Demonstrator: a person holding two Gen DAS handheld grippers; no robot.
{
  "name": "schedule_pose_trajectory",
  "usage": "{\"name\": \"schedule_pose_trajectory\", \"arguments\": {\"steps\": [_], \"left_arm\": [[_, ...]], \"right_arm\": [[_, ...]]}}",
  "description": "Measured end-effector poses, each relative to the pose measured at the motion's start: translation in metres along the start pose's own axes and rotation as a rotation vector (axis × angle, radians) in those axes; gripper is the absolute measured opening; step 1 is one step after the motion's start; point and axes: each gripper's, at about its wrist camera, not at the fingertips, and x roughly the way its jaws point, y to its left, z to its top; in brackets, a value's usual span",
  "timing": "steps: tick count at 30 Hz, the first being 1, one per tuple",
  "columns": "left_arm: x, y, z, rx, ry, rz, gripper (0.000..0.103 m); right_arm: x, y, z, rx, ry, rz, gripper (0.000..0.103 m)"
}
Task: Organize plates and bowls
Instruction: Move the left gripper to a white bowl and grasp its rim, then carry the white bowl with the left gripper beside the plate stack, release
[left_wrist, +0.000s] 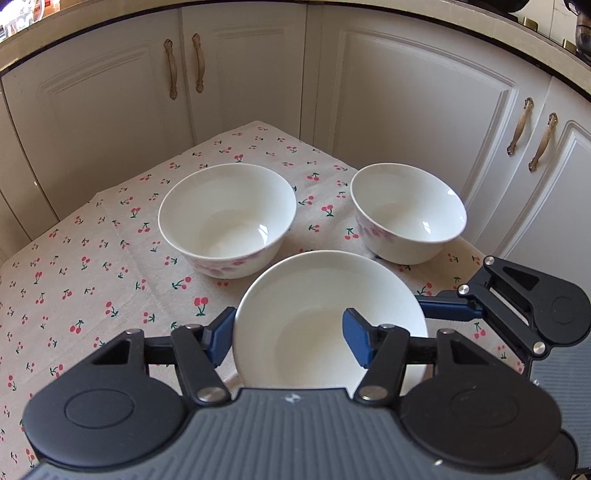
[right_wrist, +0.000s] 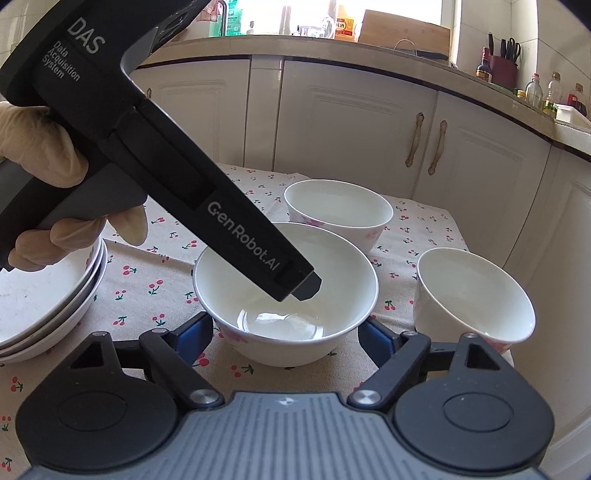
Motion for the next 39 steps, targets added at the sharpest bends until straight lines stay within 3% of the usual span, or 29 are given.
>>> {"name": "schedule_pose_trajectory", "arguments": {"steps": [16,28,39], "left_arm": [[-0.037,-0.023,-0.017,0.019,-0.026,-0.02,0.061],[-0.069,-0.054,-0.045,0.023,-0.046,-0.046,0.061],[-0.071,-0.071,-0.074,0.006,-0.022,-0.073,0.061]], "right_arm": [[-0.048,0.006,-0.001,-0.014,0.0,0.039,0.089],[-0.094,0.017,-0.021,-0.036,0.01,0.064,0.089],[-0.114,0.027,-0.038,-0.06,0.035,0.079,0.089]]}}
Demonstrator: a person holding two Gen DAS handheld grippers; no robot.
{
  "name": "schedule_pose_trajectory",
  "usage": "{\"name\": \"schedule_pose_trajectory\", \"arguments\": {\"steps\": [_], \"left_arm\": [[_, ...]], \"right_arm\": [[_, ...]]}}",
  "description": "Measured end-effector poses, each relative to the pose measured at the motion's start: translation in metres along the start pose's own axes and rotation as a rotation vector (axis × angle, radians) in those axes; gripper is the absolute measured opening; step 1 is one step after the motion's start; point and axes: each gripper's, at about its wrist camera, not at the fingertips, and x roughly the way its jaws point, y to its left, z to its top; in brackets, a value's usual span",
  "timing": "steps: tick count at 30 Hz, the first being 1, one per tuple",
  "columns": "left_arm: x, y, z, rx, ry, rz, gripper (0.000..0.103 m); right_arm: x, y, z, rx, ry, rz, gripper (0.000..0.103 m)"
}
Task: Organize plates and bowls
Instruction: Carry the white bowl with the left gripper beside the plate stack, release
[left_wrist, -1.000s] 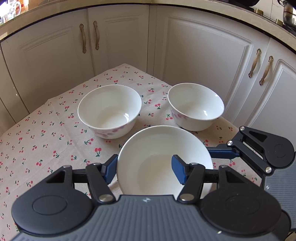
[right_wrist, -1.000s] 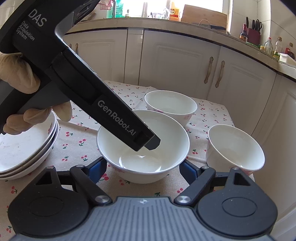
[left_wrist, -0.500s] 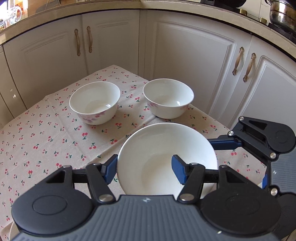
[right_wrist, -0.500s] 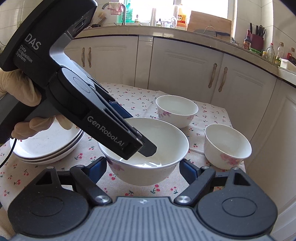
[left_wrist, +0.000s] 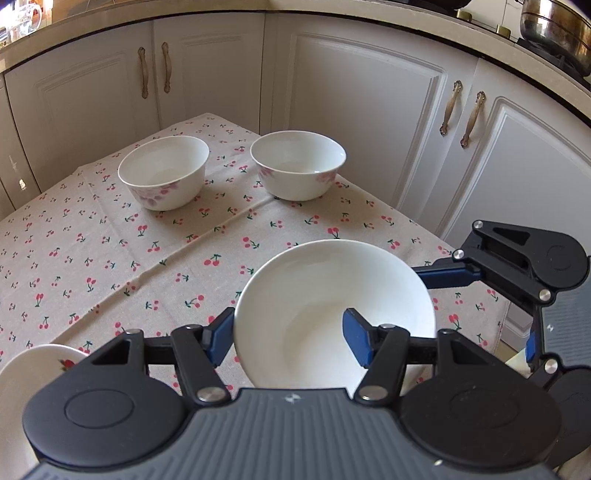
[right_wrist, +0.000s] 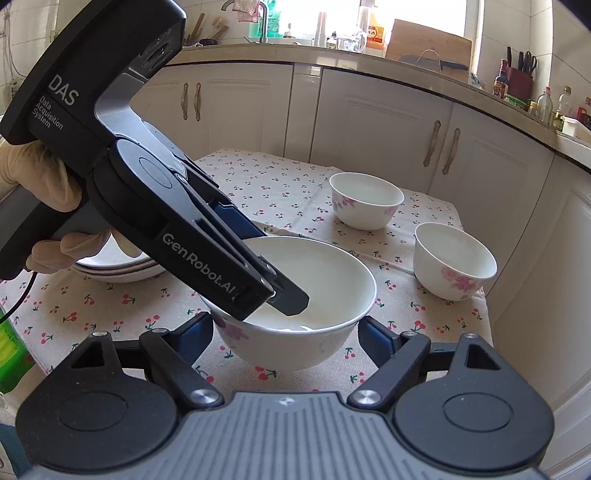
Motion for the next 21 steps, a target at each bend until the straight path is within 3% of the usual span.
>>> {"name": "schedule_pose_trajectory", "arguments": {"steps": [21], "left_arm": [[-0.003,-0.013,-0.014,0.0,0.023,-0.008,0.061]], "right_arm": [[-0.002,0.004,-0.023,0.017,0.052,0.037,0.089]]}}
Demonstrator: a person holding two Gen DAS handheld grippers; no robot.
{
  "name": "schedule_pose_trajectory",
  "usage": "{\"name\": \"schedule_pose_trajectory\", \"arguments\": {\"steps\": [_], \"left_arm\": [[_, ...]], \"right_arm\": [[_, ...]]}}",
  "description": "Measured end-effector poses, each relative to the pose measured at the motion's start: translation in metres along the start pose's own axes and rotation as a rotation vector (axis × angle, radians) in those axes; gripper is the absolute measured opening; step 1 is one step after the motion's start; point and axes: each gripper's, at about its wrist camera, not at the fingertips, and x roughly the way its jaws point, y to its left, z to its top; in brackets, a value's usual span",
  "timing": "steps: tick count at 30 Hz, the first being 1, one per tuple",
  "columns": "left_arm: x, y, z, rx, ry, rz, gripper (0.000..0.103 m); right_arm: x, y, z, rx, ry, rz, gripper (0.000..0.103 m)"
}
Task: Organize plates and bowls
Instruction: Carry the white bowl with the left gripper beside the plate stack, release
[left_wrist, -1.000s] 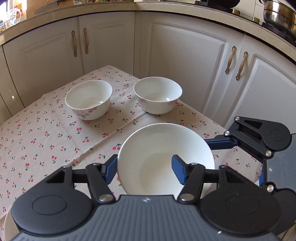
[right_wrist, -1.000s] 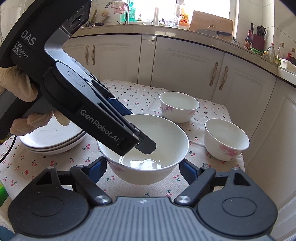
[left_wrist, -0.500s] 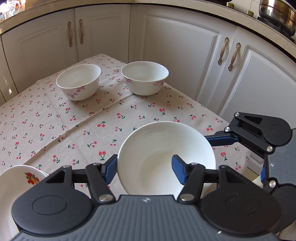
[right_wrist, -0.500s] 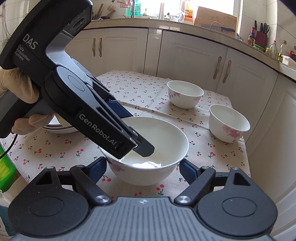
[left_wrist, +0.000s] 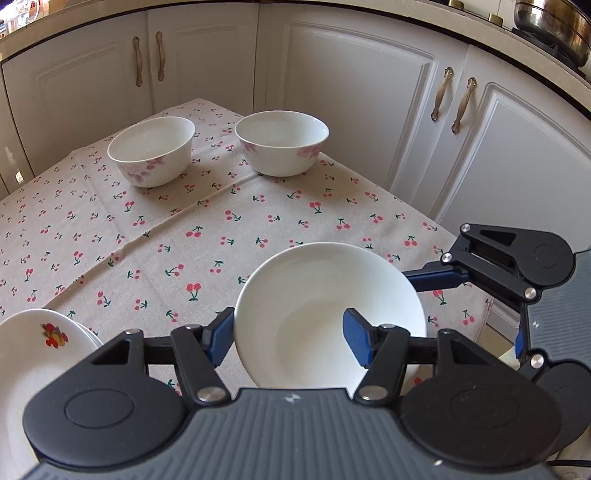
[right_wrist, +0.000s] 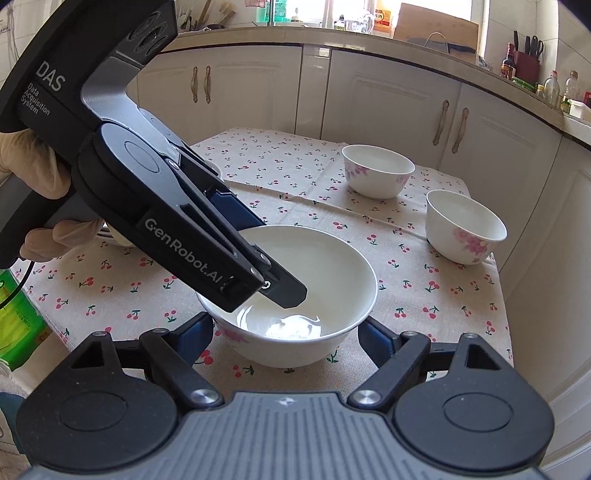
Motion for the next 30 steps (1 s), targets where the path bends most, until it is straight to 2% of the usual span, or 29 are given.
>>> {"name": "schedule_pose_trajectory", "arguments": {"steps": [15,21,22,24,27,30], "left_arm": [[0.002,-0.004,0.001,0.011,-0.006,-0.014,0.063],[0.003,-0.005,0.001,0.011,-0.016,-0.032,0.072],[0.002,-0.005,0.001,0.014,-0.021,-0.038,0.075],[-0.002,-0.006,0.002,0.018,-0.035,-0.047,0.081],[-0.008,-0.006,0.004,0.032,-0.056,-0.035,0.089],[-0.014,-0.005,0.008,0.041,-0.067,-0.015,0.09]], "right_arm": [[-0.001,-0.002,-0.002,0.011,0.009,-0.005,0.089],[-0.001,-0.003,-0.004,0.029,0.003,0.005,0.09],[-0.002,-0.004,-0.004,0.032,-0.002,0.015,0.092],[-0.006,-0.003,-0.004,0.031,-0.031,0.017,0.103],[-0.009,-0.004,-0.003,0.025,-0.036,0.03,0.103],[-0.012,-0.004,-0.004,0.017,-0.037,0.025,0.103]]}}
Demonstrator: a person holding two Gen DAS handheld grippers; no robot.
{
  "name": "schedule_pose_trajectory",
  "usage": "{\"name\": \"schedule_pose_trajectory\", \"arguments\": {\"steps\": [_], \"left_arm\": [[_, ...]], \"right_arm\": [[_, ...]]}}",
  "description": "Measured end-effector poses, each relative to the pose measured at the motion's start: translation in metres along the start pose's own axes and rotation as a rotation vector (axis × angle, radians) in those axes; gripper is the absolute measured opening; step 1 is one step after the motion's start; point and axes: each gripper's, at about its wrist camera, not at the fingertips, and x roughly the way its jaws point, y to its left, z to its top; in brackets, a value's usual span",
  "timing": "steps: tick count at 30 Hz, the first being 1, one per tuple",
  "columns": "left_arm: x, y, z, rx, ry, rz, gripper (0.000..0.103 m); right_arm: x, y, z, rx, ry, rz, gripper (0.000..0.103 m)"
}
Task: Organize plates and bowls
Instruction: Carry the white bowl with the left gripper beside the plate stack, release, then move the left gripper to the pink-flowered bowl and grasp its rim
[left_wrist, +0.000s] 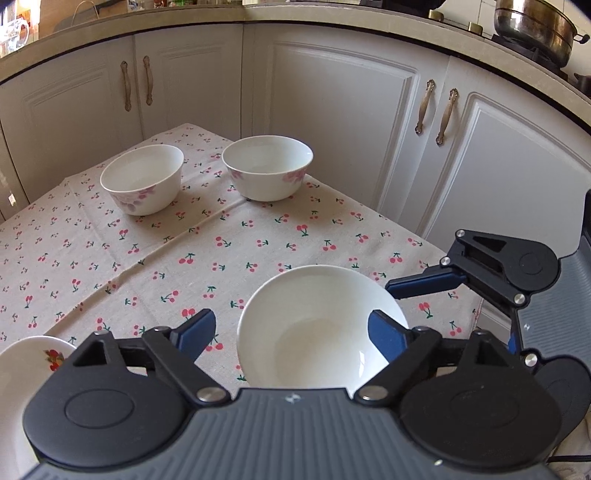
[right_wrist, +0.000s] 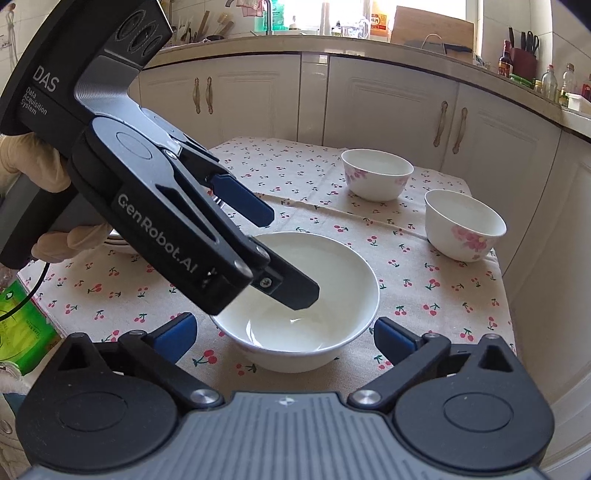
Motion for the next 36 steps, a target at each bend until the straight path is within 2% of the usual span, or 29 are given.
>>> {"name": "schedule_pose_trajectory", "arguments": {"steps": [7,18,26,36], "left_arm": [[-0.01,0.002,0.011,0.019,-0.027,0.026,0.094],[0.0,0.006,0.053,0.048,-0.034,0.036,0.094],[0.036,0.016,0.093,0.052,0.0,0.021,0.094],[0.095,0.027,0.136,0.066,0.043,0.015,0.093]], "right_arm": [[-0.02,-0.01,0.003,-0.017,-0.041,-0.031,0.103],[-0.023,-0.062,0.012,-0.007,-0.062,-0.153,0.103],[-0.002,-0.104,0.021,-0.009,-0.069,-0.175,0.103],[0.041,-0.153,0.028,-0.015,-0.04,-0.138,0.103]]}}
